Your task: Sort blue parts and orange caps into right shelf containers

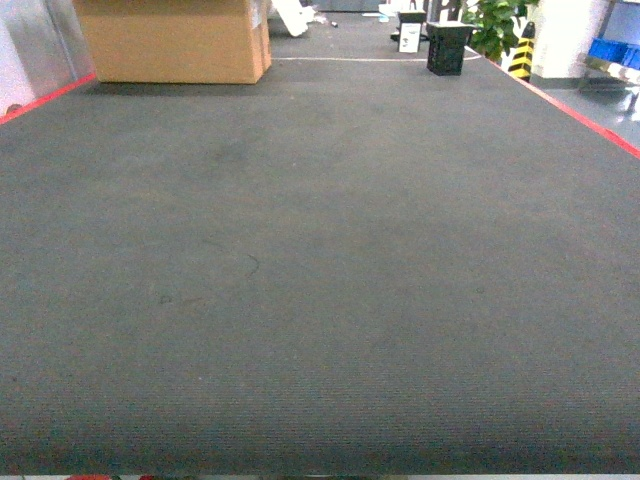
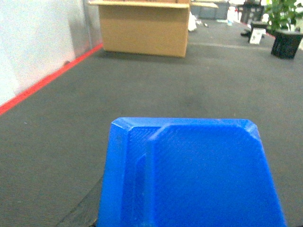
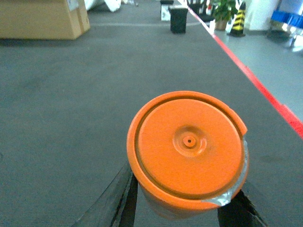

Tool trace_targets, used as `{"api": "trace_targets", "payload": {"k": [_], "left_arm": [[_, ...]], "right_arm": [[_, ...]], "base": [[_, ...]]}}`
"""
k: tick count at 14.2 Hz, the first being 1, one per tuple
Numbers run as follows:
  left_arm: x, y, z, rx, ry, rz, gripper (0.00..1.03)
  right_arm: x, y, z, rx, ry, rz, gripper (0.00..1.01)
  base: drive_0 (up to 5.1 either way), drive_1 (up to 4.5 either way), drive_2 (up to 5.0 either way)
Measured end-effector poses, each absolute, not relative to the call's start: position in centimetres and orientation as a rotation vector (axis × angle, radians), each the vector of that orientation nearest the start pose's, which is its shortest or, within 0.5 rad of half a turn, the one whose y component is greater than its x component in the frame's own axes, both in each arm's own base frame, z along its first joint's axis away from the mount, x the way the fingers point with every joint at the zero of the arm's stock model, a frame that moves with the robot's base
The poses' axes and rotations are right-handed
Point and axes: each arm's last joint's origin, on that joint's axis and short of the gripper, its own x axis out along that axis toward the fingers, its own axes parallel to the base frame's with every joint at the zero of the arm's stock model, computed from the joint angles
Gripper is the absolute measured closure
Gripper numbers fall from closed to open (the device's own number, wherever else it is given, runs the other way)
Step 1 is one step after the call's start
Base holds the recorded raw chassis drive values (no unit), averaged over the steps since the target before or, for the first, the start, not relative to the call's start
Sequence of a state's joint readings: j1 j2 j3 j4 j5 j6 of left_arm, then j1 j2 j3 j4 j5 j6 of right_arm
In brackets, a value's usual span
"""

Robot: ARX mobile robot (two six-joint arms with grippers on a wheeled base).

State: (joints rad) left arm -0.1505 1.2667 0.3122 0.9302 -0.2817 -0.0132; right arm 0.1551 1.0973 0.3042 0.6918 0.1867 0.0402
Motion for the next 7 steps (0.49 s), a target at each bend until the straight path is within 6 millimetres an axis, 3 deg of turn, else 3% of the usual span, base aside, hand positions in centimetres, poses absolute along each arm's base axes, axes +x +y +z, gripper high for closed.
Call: {"api": "trace_targets", "payload": {"k": [1,3,5,7], "left_arm": [[19.6,-2.3,20.7,-0.010,-0.053,0.164,0.60],[16.8,-2.4,22.0,-0.015,-0.110,0.161,0.60],[15.2,-2.4,23.2,-0.030,-0.191,0.170,0.60],[15.1,-2.4,23.3,-0.033,-0.204,0.170,0.60]], "right_arm": [[18.0,1.6,22.0,0.038,0.009,-0.072,0.60],[14.7,1.1,24.1,0.056,-0.098,-0.090,0.60],[13.0,1.6,24.7,0.065,-0.139,-0.093,0.60],[13.0,1.8,24.6,0.062,-0.127,-0.076,0.60]], "base": [[0.0,0.00,0.0],[0.0,0.00,0.0],[0.0,0.00,0.0],[0.0,0.00,0.0]]}}
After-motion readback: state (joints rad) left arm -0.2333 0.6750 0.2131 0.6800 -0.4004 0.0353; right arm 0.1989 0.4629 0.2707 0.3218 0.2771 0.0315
